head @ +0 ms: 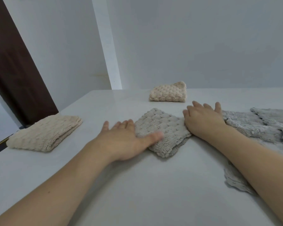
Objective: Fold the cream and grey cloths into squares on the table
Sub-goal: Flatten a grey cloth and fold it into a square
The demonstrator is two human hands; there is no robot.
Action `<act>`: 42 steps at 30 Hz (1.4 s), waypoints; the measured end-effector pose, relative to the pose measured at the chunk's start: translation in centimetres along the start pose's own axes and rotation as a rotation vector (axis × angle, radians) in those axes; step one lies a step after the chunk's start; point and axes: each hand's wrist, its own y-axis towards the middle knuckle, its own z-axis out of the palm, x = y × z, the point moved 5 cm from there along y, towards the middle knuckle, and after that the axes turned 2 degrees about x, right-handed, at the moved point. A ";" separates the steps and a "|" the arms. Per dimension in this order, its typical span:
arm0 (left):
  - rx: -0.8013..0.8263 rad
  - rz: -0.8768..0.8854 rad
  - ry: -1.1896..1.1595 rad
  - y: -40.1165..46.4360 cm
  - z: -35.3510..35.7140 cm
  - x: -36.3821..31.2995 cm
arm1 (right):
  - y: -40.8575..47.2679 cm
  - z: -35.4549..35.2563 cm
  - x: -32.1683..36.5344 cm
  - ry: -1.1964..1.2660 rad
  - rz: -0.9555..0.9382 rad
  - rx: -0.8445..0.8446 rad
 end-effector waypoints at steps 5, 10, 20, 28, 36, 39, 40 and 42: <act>-0.262 0.118 -0.063 1.0 1.6 -1.8 | -0.1 1.1 3.1 0.209 -0.085 0.145; -0.437 0.084 -0.133 1.6 0.6 -0.3 | 0.1 0.2 -1.4 0.084 0.178 -0.063; -0.645 0.060 -0.203 1.1 -0.3 -0.4 | -1.2 0.0 2.4 0.135 0.041 0.045; -0.472 0.033 -0.311 0.1 0.0 -0.3 | -4.2 -1.2 3.0 0.477 -0.013 -0.078; -0.465 0.037 -0.301 -1.1 0.6 -0.5 | -7.6 -0.9 2.0 0.580 -0.119 -0.036; -0.461 0.078 -0.333 -0.4 0.4 -0.7 | -7.6 -0.7 2.2 0.579 -0.128 -0.056; -0.447 0.068 -0.345 -0.3 0.4 -0.9 | -7.5 -0.6 2.2 0.571 -0.130 -0.058; -0.458 0.076 -0.415 0.4 0.3 -1.5 | -7.2 -0.4 2.1 0.547 -0.133 -0.072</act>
